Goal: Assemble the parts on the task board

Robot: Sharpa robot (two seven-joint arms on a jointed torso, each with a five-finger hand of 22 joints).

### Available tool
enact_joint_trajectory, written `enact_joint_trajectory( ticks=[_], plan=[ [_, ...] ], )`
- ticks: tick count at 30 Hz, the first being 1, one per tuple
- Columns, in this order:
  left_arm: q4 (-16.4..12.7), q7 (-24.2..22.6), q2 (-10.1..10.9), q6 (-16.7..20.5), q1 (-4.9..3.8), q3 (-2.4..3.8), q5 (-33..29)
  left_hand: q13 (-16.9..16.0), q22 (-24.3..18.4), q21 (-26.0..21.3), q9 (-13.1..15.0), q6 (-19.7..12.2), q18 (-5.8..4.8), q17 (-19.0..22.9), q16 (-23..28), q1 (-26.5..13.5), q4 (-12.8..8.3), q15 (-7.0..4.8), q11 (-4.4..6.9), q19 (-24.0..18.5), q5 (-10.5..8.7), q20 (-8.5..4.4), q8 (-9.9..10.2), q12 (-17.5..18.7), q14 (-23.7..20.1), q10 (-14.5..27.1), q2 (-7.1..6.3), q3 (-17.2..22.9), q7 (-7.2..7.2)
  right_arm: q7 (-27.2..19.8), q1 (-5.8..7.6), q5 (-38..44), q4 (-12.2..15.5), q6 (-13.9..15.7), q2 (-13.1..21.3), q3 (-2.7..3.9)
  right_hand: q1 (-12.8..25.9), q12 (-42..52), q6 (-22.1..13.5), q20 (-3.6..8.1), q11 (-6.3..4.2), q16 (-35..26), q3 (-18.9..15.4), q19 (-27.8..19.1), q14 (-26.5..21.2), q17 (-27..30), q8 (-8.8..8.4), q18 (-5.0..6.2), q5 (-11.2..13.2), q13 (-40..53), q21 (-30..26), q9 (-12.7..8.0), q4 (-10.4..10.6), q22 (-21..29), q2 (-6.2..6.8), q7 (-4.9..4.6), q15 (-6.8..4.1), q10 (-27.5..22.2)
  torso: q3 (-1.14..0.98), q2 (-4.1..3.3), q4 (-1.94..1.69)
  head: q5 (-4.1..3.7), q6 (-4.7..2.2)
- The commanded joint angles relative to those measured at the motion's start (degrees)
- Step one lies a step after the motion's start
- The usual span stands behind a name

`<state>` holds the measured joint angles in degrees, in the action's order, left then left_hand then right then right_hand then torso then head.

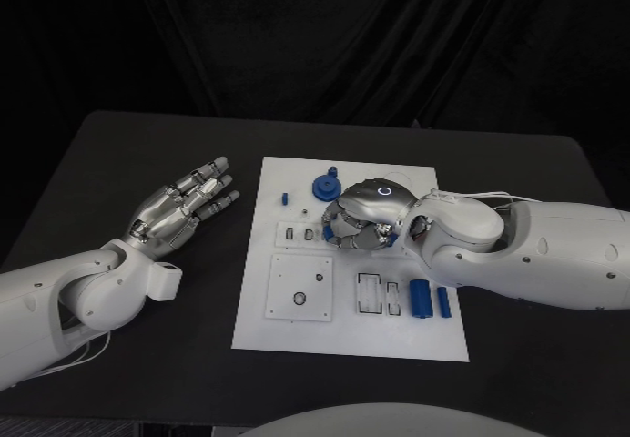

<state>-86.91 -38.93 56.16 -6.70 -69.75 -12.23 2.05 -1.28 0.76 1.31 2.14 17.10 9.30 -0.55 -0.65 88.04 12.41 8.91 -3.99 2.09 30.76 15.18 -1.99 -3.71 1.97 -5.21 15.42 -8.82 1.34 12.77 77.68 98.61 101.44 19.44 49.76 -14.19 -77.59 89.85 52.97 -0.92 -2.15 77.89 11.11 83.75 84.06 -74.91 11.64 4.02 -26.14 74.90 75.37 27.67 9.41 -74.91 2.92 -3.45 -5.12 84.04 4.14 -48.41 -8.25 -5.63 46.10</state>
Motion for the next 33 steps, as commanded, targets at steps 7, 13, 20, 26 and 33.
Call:
enact_joint_trajectory(
  ticks=[7, 13, 20, 26, 33],
  plan=[
    [-0.02, -6.26, -0.13, -0.85, 0.08, 0.04, 0.04, -0.06, 0.08, 0.36, 0.04, -0.02, 0.99, -0.09, -0.23, 0.4, -0.16, 0.54, -0.29, -0.1, 0.25, 0.43, -0.26, -0.28, -0.05, 0.05, -0.17, 0.27, 0.36, 1.56, -0.3, 2.42, -0.07, -0.87, -0.2, 0.01, -0.42, 0.15, -0.01, -0.12, 0.48, -0.02, 0.15, 0.48, 4.08, -5.74, -0.13, -0.63, 0.23, 15.1, -0.07, 0.02, -0.55, -8.4, 0.09, -0.13, -0.11, 5.96, 0.03, -0.01, -0.1, -0.19, 0.09],
    [0.12, -6.25, -0.18, -0.9, 0.1, 0.04, 0.04, -0.06, 0.08, 0.36, 0.04, -0.02, 0.99, -0.09, -0.23, 0.4, -0.16, 0.54, -0.29, -0.1, 0.25, 0.43, -0.26, -0.28, -0.05, 0.05, -0.17, 0.27, 0.36, 1.71, -0.36, 2.7, -0.07, -1.63, -0.22, 0.0, -0.34, 0.15, -0.39, -0.21, 0.57, 0.0, 0.33, 0.48, 4.07, -5.73, -0.4, -0.62, 1.05, 15.1, -0.12, 0.12, -0.89, -8.44, 0.16, -0.24, -0.02, 5.96, 0.07, 0.02, -0.04, -0.19, 0.18],
    [0.17, -6.22, -0.18, -0.92, 0.13, 0.04, 0.04, -0.05, 0.08, 0.36, 0.03, -0.08, 0.99, -0.09, -0.23, 0.34, -0.23, 0.55, -0.26, -0.1, 0.25, 0.45, -0.25, -0.26, -0.06, 0.07, -0.15, 0.37, 0.4, 1.78, -0.43, 2.78, -0.33, -2.83, -0.38, 0.0, 0.42, 0.15, -1.48, -0.38, 0.74, 0.01, 0.3, 0.43, 4.04, -5.68, -1.16, -0.57, 2.75, 15.1, -0.3, 0.14, -1.18, -8.48, 0.59, -0.4, 0.13, 5.96, 0.03, 0.01, -0.01, -0.23, 0.22],
    [0.17, -6.21, -0.14, -0.92, 0.15, 0.04, 0.04, -0.05, 0.08, 0.36, 0.03, -0.08, 0.99, -0.09, -0.23, 0.34, -0.23, 0.55, -0.26, -0.1, 0.25, 0.45, -0.25, -0.26, -0.06, 0.07, -0.15, 0.37, 0.4, 2.12, -0.49, 2.79, -0.44, -3.78, -0.5, 0.0, 1.25, 0.15, -3.43, -0.59, 1.0, -0.08, 0.34, 0.34, 3.98, -5.53, -2.56, -0.52, 5.63, 15.1, -0.61, -0.12, -1.52, -8.52, 0.86, -0.67, 0.32, 5.96, 0.04, 0.02, -0.02, -0.19, 0.34],
    [0.24, -6.14, -0.12, -0.92, 0.17, 0.04, 0.04, -0.05, 0.08, 0.37, 0.03, -0.08, 0.98, -0.09, -0.23, 0.31, -0.27, 0.57, -0.23, -0.09, 0.25, 0.46, -0.25, -0.25, -0.05, 0.09, -0.13, 0.44, 0.45, 2.53, -0.54, 4.36, -0.62, -4.22, -0.61, 0.0, 2.57, 0.15, -5.44, -0.78, 1.16, -0.6, -0.01, 0.09, 3.84, -5.04, -4.29, -0.36, 9.68, 15.1, -1.42, -1.07, -1.41, -8.37, 1.06, -0.82, 0.51, 5.96, 0.04, 0.04, -0.04, -0.22, 0.43]
  ],
)
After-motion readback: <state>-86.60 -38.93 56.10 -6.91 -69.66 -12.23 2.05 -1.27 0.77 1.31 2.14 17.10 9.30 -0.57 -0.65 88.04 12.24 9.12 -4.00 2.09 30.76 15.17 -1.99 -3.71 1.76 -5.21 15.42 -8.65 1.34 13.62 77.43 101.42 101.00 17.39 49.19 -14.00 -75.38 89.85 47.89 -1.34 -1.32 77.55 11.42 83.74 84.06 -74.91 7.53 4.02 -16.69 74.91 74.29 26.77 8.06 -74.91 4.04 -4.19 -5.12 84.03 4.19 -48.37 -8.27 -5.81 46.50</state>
